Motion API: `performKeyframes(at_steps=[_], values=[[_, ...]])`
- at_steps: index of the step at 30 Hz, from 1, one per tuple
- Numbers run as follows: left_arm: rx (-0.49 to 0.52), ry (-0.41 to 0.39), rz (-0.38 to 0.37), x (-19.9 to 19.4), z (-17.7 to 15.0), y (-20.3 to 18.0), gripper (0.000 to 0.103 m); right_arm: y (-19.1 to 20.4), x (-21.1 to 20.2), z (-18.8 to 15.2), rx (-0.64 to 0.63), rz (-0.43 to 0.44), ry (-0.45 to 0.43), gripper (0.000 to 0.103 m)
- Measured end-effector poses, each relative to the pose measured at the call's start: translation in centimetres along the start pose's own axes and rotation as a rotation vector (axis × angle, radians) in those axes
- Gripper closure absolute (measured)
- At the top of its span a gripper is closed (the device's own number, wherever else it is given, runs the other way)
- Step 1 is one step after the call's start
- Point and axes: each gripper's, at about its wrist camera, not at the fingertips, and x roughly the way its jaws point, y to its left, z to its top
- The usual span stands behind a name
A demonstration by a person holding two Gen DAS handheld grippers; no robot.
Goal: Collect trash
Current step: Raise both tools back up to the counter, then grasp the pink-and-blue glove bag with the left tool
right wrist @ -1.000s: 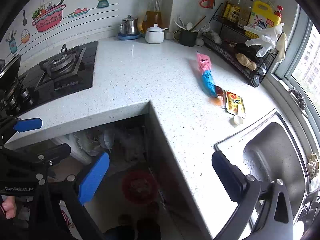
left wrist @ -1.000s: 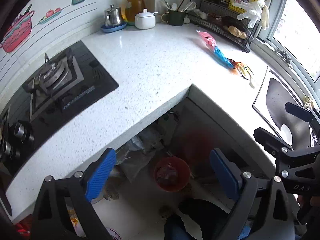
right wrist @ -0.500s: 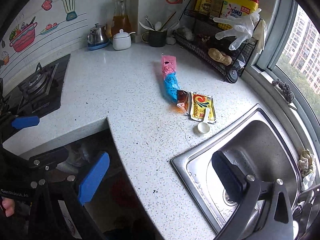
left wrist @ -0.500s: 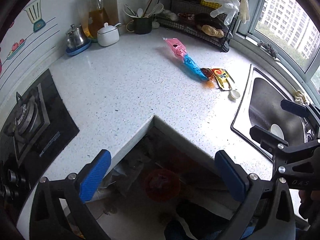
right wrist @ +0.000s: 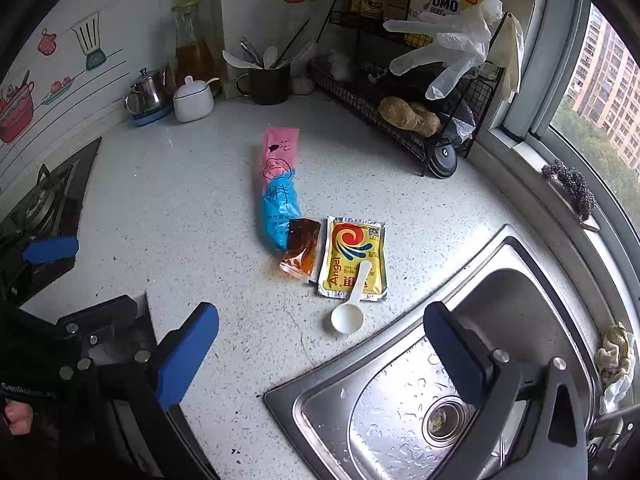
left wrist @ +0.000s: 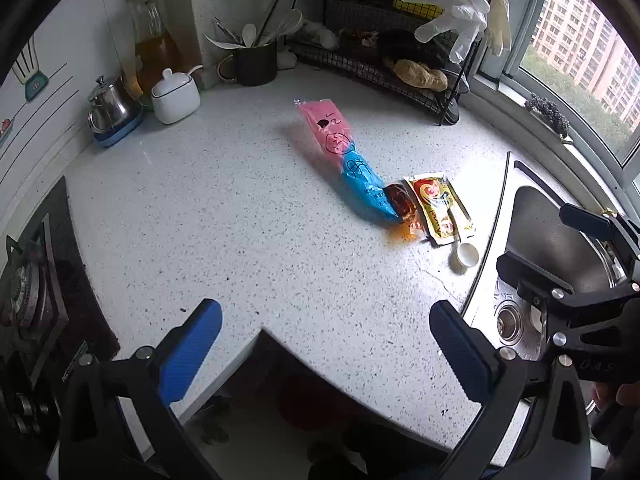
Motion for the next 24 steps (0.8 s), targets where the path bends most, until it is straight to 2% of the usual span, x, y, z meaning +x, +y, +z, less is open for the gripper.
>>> performKeyframes(at_steps=[9,15,24], values=[[0.010,0.026,0.011,3.5,5.0,-1.2,0.000,-3.0,2.8,2.9,0.035,-0.026,0.017,0.001],[0.022,0.070,-0.030,6.5,8.1,-0.5,0.000,-4.0,4.9,4.9,0.063,-0.054,0.045,0.001],[0.093,0.123,-0.080,11.8,12.7,0.1,0.000,-5.5,9.2,7.3,0.146,-0.120,0.115,0.001]])
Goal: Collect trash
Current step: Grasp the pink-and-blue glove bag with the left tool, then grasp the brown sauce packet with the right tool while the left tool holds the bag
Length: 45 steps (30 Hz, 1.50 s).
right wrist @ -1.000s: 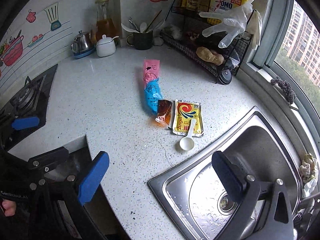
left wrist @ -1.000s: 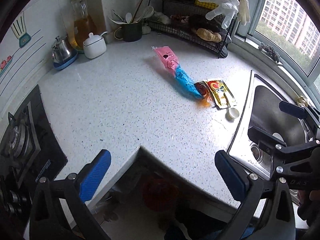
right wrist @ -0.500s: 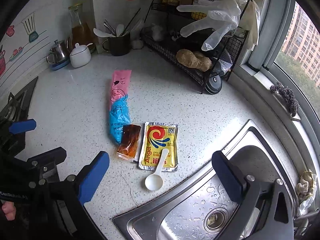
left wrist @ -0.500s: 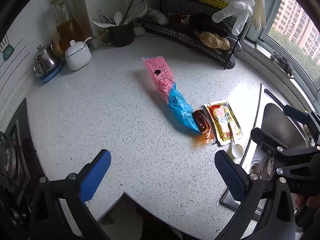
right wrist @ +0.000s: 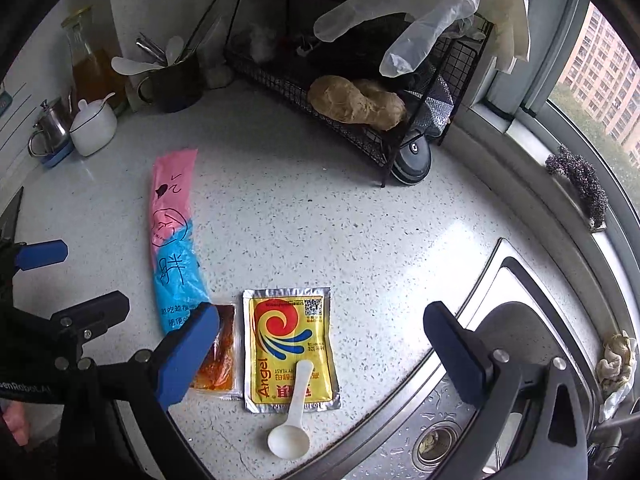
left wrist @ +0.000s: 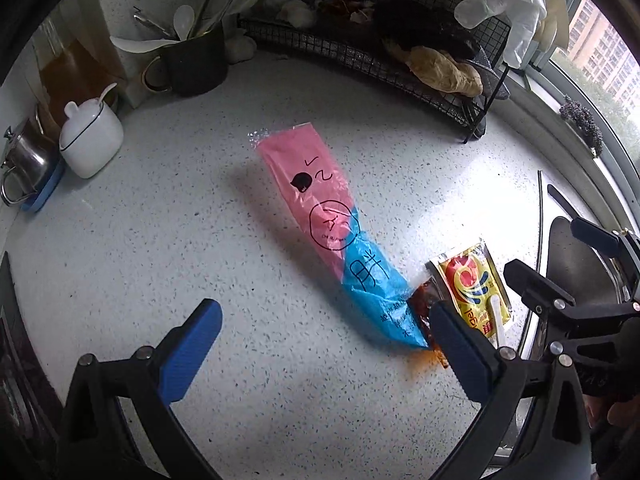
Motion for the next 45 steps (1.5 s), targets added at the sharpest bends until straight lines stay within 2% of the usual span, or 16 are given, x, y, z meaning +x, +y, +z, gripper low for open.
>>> performKeyframes(at_steps=[10,21,23,24,25,26,28,30,37,41,45], values=[[0.011,0.069,-0.042,5.2,3.2,0.0,0.000,-1.2,4.6,2.4,0.012,-0.029,0.077,0.001],[-0.007,0.111,-0.061,7.8,3.6,-0.6,0.001,-2.5,7.1,2.8,0.012,-0.033,0.115,0.001],[-0.007,0.106,-0.064,7.9,3.5,-0.8,0.008,-2.6,7.1,2.6,0.008,-0.035,0.116,0.001],[0.001,0.097,-0.054,7.7,3.4,-0.9,0.017,-2.6,7.1,2.6,0.010,-0.031,0.116,0.001],[0.008,0.090,-0.040,7.4,3.3,-1.0,0.031,-2.9,7.2,2.5,0.016,-0.018,0.116,0.001],[0.006,0.086,-0.038,7.2,3.2,-1.1,0.039,-3.0,7.1,2.5,0.024,-0.004,0.117,0.001],[-0.010,0.095,-0.066,6.7,2.9,-1.0,0.065,-2.9,6.9,2.2,0.029,0.005,0.114,0.001],[-0.028,0.104,-0.084,6.5,2.4,-0.7,0.073,-2.7,6.5,2.0,0.026,0.012,0.109,0.001],[-0.030,0.072,-0.044,3.5,0.6,0.6,0.080,-0.6,4.4,1.3,-0.003,0.064,0.098,0.001],[-0.031,0.036,-0.010,1.1,-0.6,2.1,0.080,1.3,3.0,0.7,-0.019,0.126,0.091,0.001],[-0.053,0.035,0.007,0.3,-2.0,3.4,0.080,3.2,2.6,0.0,-0.040,0.172,0.099,0.001]])
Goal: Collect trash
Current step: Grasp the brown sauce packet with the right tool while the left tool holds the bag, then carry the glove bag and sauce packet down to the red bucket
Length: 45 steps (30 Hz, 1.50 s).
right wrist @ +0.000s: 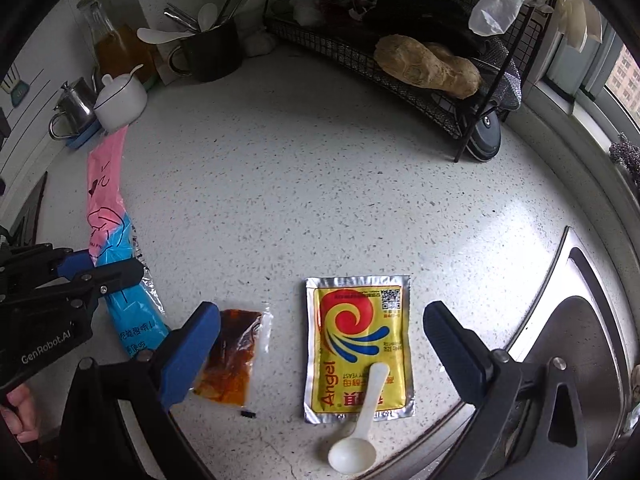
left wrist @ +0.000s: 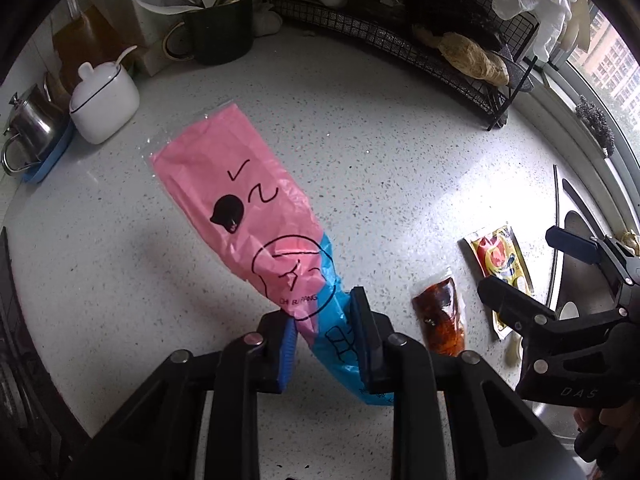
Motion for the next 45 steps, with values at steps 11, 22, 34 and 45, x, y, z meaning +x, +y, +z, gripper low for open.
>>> performKeyframes(at_steps=[11,22,34,45], values=[[-0.110,0.021,0.028,-0.1,-4.2,3.2,0.080,5.3,1.6,-1.4,-0.085,0.080,0.038,0.001],[-0.162,0.022,0.040,0.3,-6.1,4.3,0.080,7.6,4.3,-1.4,-0.137,0.075,0.092,0.054],[-0.200,-0.047,0.114,-4.1,-10.3,3.7,0.080,7.9,0.4,-3.1,-0.159,0.209,0.016,0.087],[-0.291,-0.098,0.173,-9.0,-15.8,2.1,0.080,8.5,-4.0,-7.2,-0.249,0.304,-0.052,0.087]])
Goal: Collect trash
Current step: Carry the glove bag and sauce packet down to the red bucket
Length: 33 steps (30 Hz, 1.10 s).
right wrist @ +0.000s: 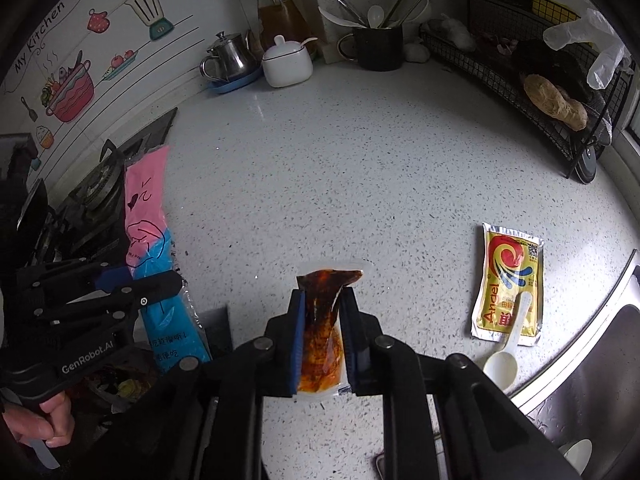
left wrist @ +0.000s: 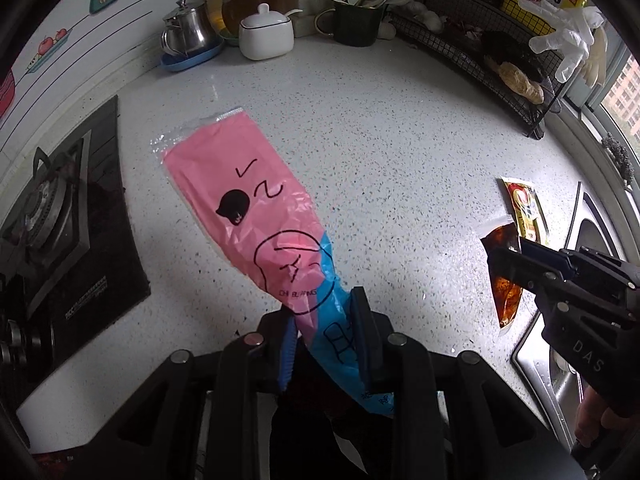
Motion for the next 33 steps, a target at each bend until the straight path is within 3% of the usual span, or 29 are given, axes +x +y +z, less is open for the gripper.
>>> performKeyframes(at_steps=[18,27,33], values=[[-0.083,0.013,-0.016,-4.1,-10.0,3.8,0.080,6.6,-2.5,-6.4,-0.052,0.035,0.034,0.087],[-0.078,0.060,-0.068,-4.5,-17.4,6.1,0.080,10.8,-2.7,-12.3,-0.031,0.028,0.065,0.088],[-0.053,0.108,-0.103,-2.7,-22.3,6.8,0.080,12.5,-1.0,-16.6,-0.010,0.018,0.104,0.088]])
